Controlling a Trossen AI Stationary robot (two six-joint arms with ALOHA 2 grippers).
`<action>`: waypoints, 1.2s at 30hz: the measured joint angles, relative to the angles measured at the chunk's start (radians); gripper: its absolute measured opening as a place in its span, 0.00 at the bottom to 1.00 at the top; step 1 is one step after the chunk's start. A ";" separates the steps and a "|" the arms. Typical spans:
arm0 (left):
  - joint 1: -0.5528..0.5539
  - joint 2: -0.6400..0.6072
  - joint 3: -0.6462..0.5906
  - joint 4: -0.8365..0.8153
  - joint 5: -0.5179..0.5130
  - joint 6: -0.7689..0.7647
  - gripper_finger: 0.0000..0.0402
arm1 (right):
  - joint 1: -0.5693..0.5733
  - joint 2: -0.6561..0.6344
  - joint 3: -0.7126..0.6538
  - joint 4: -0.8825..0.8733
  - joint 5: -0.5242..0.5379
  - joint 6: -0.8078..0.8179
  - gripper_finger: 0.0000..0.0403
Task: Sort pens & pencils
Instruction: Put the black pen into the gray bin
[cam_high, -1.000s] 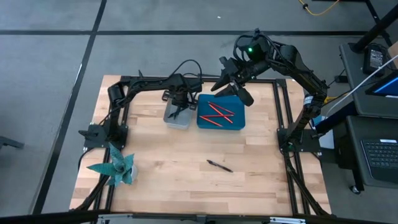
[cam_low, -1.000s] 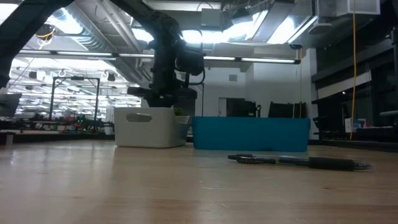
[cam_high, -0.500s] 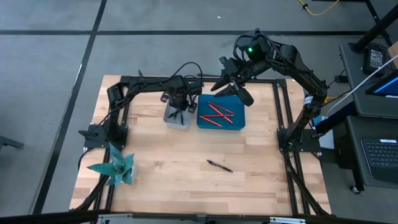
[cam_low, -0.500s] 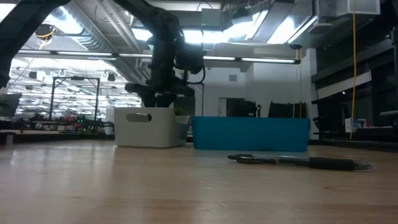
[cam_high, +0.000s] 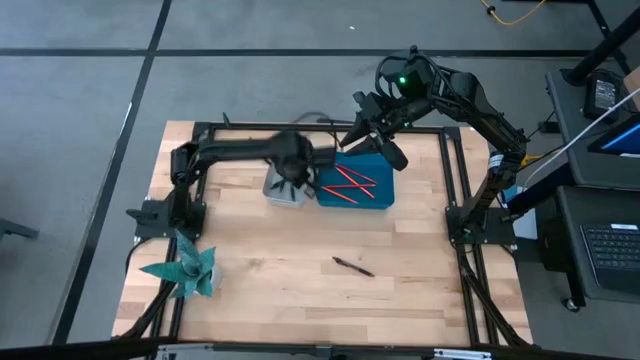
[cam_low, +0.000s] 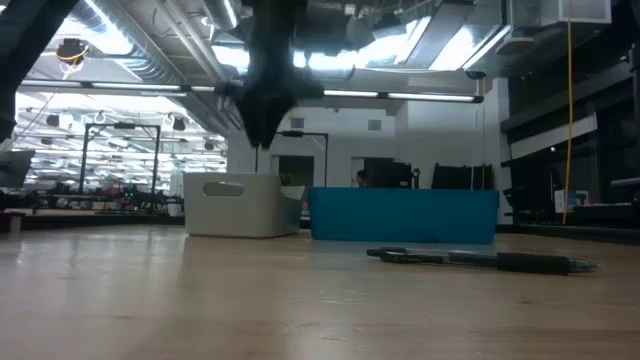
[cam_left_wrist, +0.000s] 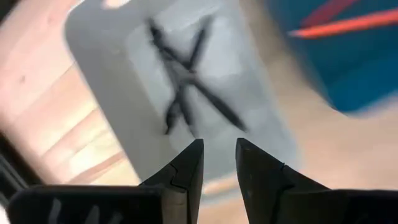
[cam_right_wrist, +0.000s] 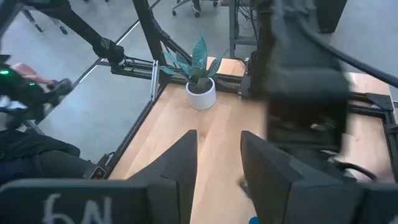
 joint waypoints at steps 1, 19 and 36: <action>-0.039 -0.002 0.011 0.005 -0.010 0.004 0.22 | 0.000 0.000 0.000 0.000 0.000 0.003 0.31; -0.459 0.002 -0.228 0.424 -0.068 0.253 0.21 | 0.019 0.000 0.000 0.282 -0.228 0.192 0.31; -0.451 0.031 -0.229 0.516 0.039 0.757 0.22 | -0.118 -0.002 0.000 0.567 -0.300 0.366 0.31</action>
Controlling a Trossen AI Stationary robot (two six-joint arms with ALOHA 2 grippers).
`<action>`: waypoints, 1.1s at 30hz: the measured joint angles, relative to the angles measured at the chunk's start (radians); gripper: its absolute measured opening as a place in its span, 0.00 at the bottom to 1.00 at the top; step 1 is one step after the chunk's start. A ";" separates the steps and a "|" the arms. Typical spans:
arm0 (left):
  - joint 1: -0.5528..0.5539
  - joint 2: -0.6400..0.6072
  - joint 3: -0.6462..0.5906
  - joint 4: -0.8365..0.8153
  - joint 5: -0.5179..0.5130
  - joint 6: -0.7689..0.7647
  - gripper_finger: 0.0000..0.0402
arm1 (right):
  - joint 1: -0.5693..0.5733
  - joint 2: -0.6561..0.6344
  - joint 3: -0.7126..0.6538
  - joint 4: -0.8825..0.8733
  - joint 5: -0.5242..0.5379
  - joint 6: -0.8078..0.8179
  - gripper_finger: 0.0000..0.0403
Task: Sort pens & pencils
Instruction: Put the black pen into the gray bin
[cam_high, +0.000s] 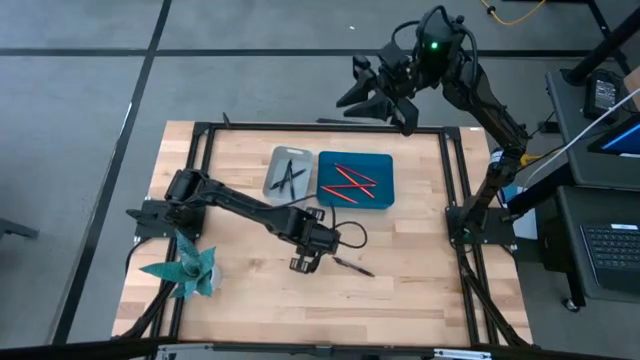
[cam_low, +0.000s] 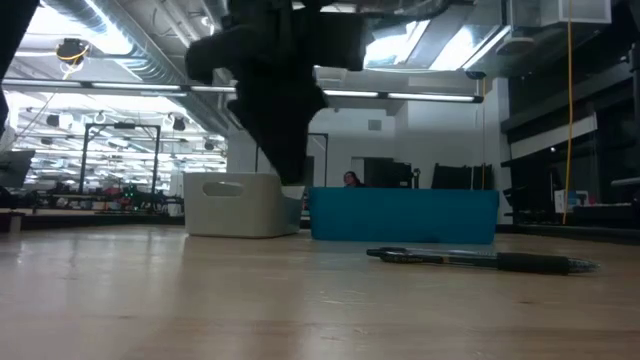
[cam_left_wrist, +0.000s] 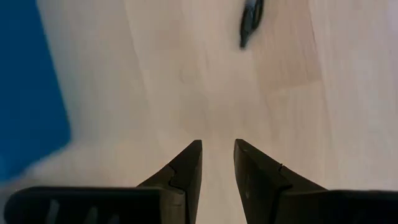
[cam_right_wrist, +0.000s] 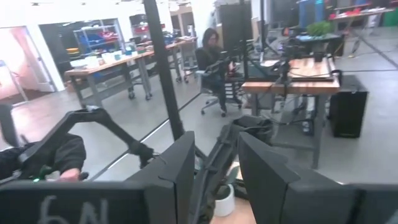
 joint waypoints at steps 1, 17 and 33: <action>0.008 0.000 0.000 0.012 -0.001 0.034 0.22 | -0.010 0.000 0.000 0.000 0.000 -0.004 0.31; 0.045 0.343 0.415 -0.224 0.095 0.207 0.22 | -0.039 0.000 0.000 0.005 -0.024 0.077 0.31; 0.031 0.404 0.658 -0.320 0.087 0.214 0.22 | -0.037 0.000 0.000 -0.006 -0.033 0.103 0.31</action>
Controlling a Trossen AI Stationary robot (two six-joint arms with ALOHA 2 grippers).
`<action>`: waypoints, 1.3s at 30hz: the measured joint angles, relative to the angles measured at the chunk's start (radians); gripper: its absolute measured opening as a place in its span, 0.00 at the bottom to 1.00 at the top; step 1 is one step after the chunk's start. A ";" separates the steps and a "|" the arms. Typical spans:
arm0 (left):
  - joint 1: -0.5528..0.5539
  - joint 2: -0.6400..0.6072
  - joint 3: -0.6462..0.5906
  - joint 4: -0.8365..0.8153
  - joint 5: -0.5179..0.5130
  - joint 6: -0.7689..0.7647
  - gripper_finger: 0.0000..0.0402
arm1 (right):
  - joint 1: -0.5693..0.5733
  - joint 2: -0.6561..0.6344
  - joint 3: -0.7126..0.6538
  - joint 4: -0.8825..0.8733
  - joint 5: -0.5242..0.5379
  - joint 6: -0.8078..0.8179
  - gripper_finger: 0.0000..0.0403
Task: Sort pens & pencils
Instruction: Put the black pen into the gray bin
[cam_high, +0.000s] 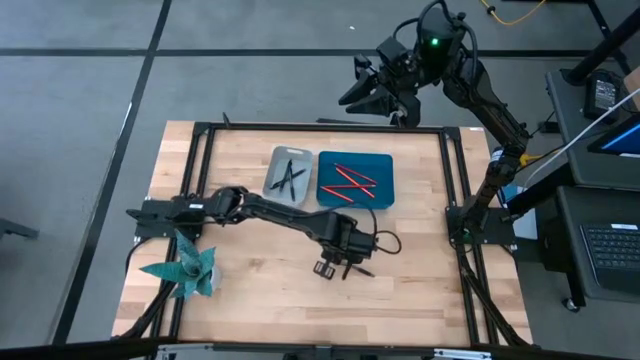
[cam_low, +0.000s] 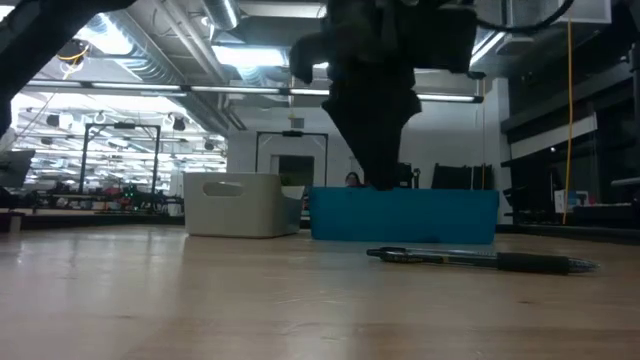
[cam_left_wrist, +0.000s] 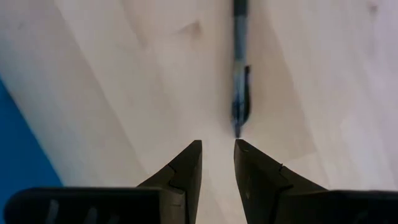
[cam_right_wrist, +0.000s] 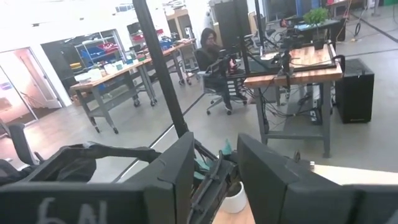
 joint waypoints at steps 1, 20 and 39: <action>-0.007 0.000 0.005 0.000 0.001 -0.003 0.22 | 0.001 0.000 0.000 -0.003 0.000 0.000 0.31; -0.050 0.000 0.008 0.097 -0.065 -0.003 0.22 | 0.059 0.000 0.000 -0.002 0.000 0.007 0.31; -0.014 0.014 -0.047 0.188 0.053 0.020 0.22 | 0.124 0.000 0.000 -0.003 0.018 0.056 0.31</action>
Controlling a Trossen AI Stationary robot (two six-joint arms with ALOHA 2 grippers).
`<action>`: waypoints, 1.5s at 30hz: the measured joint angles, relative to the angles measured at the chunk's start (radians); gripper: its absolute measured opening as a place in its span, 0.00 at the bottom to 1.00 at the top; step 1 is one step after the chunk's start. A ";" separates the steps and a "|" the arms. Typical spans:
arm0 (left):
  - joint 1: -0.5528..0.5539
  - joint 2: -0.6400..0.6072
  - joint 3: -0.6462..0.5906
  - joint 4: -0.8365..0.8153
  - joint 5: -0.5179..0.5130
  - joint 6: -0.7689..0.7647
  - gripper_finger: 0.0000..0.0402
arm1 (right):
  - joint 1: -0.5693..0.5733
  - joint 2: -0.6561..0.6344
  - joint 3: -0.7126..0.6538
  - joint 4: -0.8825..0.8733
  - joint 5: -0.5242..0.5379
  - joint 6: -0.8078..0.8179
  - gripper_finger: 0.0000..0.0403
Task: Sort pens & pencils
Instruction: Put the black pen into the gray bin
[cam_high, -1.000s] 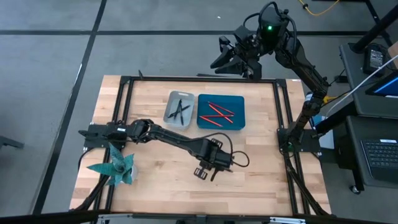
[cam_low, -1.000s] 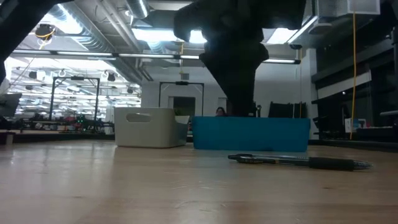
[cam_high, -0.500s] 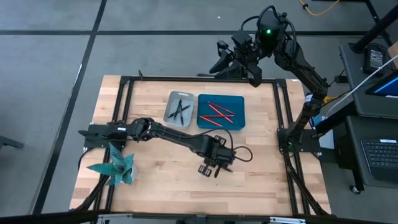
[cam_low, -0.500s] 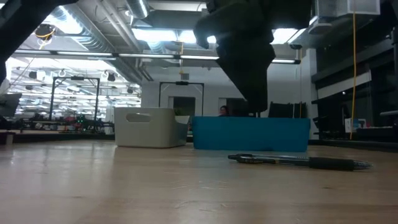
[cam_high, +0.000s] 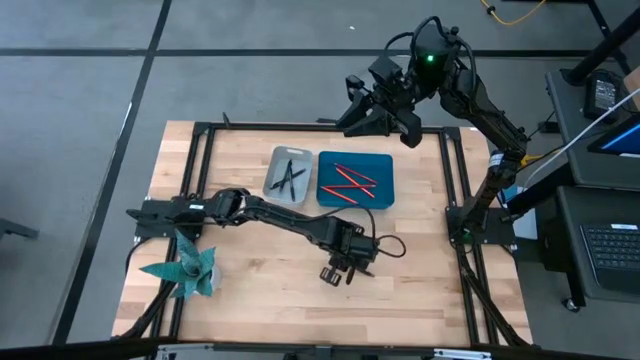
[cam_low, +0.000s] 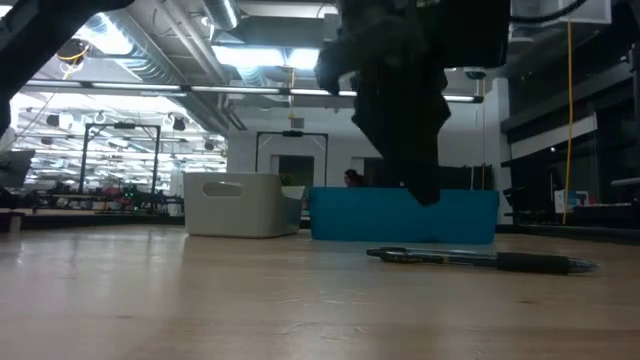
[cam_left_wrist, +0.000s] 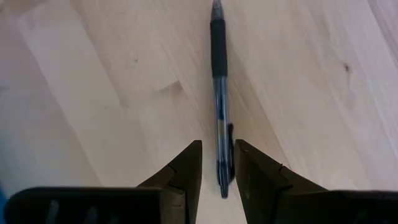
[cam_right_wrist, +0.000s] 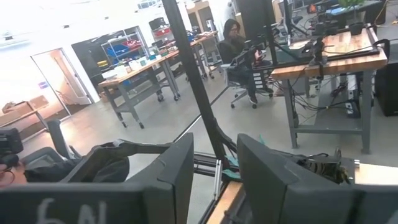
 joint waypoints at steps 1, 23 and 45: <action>0.004 0.001 -0.016 0.018 0.014 -0.001 0.22 | 0.002 0.000 0.000 0.000 0.000 0.000 0.31; 0.019 0.006 -0.074 0.087 0.042 0.021 0.22 | 0.004 0.000 0.000 0.000 0.029 -0.026 0.31; 0.018 0.051 -0.073 0.114 0.117 0.012 0.22 | 0.004 0.000 0.000 0.000 0.029 -0.027 0.31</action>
